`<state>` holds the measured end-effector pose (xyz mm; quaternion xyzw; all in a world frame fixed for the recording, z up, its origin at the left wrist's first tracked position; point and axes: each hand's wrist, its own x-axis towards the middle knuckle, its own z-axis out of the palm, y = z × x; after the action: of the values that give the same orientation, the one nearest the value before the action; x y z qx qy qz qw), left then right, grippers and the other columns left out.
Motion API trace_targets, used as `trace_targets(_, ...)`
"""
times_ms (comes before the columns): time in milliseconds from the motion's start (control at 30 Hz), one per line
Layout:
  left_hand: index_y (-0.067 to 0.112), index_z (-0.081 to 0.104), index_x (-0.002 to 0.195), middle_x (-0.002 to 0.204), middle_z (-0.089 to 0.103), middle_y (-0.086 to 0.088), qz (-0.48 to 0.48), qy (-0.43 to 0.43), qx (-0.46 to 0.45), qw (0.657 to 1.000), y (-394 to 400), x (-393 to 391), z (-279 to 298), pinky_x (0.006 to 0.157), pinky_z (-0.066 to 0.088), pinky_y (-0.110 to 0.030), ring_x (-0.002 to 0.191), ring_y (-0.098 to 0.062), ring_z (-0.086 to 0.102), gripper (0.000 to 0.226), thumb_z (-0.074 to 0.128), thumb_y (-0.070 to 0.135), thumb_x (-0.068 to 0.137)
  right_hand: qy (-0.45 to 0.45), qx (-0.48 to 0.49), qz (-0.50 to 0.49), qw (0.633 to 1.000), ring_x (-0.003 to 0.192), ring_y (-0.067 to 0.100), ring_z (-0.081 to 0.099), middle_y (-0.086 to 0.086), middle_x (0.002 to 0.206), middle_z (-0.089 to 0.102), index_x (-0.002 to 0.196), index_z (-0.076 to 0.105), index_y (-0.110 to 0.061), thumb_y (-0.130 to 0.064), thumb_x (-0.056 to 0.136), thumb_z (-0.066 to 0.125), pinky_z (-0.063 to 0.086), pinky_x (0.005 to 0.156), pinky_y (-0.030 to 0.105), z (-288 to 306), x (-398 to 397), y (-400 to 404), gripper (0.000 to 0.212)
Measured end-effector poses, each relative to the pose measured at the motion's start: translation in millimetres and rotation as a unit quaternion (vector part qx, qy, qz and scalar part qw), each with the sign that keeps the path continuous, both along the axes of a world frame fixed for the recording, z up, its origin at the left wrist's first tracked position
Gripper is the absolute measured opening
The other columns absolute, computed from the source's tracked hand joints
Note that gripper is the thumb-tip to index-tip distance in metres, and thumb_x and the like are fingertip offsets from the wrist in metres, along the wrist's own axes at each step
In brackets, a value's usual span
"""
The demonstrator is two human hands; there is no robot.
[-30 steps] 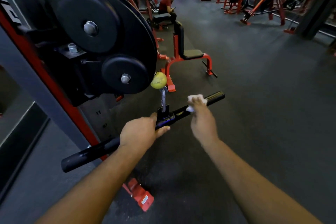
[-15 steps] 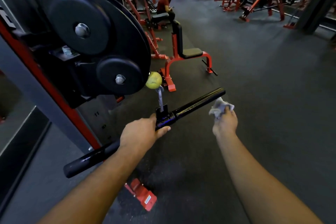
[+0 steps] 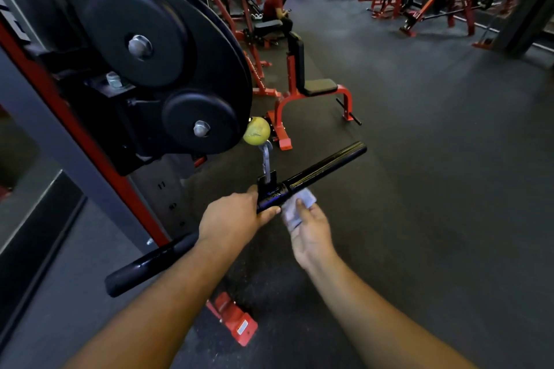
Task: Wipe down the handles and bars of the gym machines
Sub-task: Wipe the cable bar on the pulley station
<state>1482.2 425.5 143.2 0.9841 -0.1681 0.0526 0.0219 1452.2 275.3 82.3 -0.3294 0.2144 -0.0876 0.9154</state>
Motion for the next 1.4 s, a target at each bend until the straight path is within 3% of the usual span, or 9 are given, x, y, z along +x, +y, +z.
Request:
trace_targets(100,0.028,0.050,0.133,0.090,0.069,0.000,-0.003,-0.014,0.014,1.000,3,2,2,0.061,0.056,-0.035,0.078,-0.024,0.070,0.067,0.040,0.080,0.092,-0.010,-0.070,0.065,0.995,0.077,0.020,0.070,0.021,0.096,0.071,0.109,0.067,0.000,-0.001,0.099,0.052,0.059,0.073,0.028,-7,-5,-20,0.019)
trace_targets(267,0.028,0.048,0.133,0.088,0.067,0.003,-0.002,-0.001,0.021,1.000,3,2,5,0.062,0.059,-0.037,0.075,-0.020,0.068,0.070,0.034,0.082,0.091,0.111,-0.125,-0.165,0.972,0.045,0.007,0.052,0.005,0.070,0.063,0.103,0.069,-0.010,0.001,0.100,0.043,0.038,0.043,0.017,11,51,-99,0.029)
trace_targets(467,0.030,0.048,0.134,0.088,0.066,0.004,0.000,0.026,-0.003,1.000,2,-1,3,0.066,0.060,-0.038,0.076,-0.019,0.068,0.070,0.034,0.083,0.090,0.088,-0.195,-0.223,0.951,0.063,0.012,0.048,0.003,0.061,0.052,0.064,0.056,-0.020,-0.019,0.104,0.047,0.037,0.071,0.026,24,70,-74,0.041)
trace_targets(633,0.030,0.048,0.136,0.091,0.068,0.002,0.004,0.018,-0.021,1.000,-1,-2,3,0.065,0.059,-0.038,0.078,-0.022,0.069,0.068,0.038,0.080,0.092,0.025,-0.120,-0.164,0.979,0.067,0.006,0.058,-0.001,0.075,0.065,0.121,0.067,-0.005,-0.008,0.105,0.050,0.050,0.069,0.018,11,30,-11,0.023)
trace_targets(767,0.026,0.049,0.133,0.093,0.068,0.001,0.008,0.005,0.007,1.000,0,4,4,0.058,0.051,-0.033,0.079,-0.023,0.069,0.066,0.038,0.078,0.094,-0.015,-0.144,-0.032,0.989,0.079,0.009,0.069,0.001,0.093,0.076,0.123,0.068,-0.012,-0.002,0.103,0.050,0.054,0.070,0.019,-5,-10,8,0.029)
trace_targets(833,0.027,0.049,0.132,0.093,0.068,0.000,0.006,-0.002,0.016,1.000,1,5,5,0.057,0.050,-0.034,0.080,-0.025,0.069,0.066,0.037,0.079,0.093,-0.007,-0.170,-0.094,0.981,0.077,0.012,0.070,0.004,0.090,0.077,0.114,0.072,-0.004,0.002,0.100,0.051,0.055,0.069,0.022,-11,-3,-16,0.026)
trace_targets(1000,0.027,0.050,0.130,0.093,0.068,0.001,0.003,0.016,0.012,1.000,2,2,7,0.066,0.058,-0.038,0.081,-0.024,0.069,0.067,0.037,0.081,0.092,0.094,-0.261,-0.274,0.921,0.083,0.017,0.065,0.007,0.090,0.070,0.112,0.073,-0.011,-0.007,0.098,0.050,0.049,0.082,0.035,5,53,-121,0.028)
trace_targets(1133,0.029,0.050,0.132,0.093,0.068,0.002,0.001,0.035,0.001,0.999,0,-2,8,0.069,0.060,-0.040,0.081,-0.023,0.069,0.069,0.037,0.083,0.090,0.105,-0.584,-0.168,0.787,0.141,0.024,0.046,0.007,0.148,0.056,0.142,0.060,-0.023,-0.011,0.102,0.048,0.039,0.114,0.037,19,82,-144,0.044)
trace_targets(1400,0.028,0.049,0.132,0.083,0.059,0.006,-0.009,0.006,0.029,1.000,8,-1,13,0.060,0.057,-0.035,0.075,-0.019,0.067,0.065,0.037,0.079,0.094,-0.087,-0.697,-0.070,0.709,0.142,0.021,0.044,-0.002,0.148,0.048,0.139,0.061,-0.010,0.019,0.084,0.047,0.030,0.121,0.031,-3,22,-50,0.064)
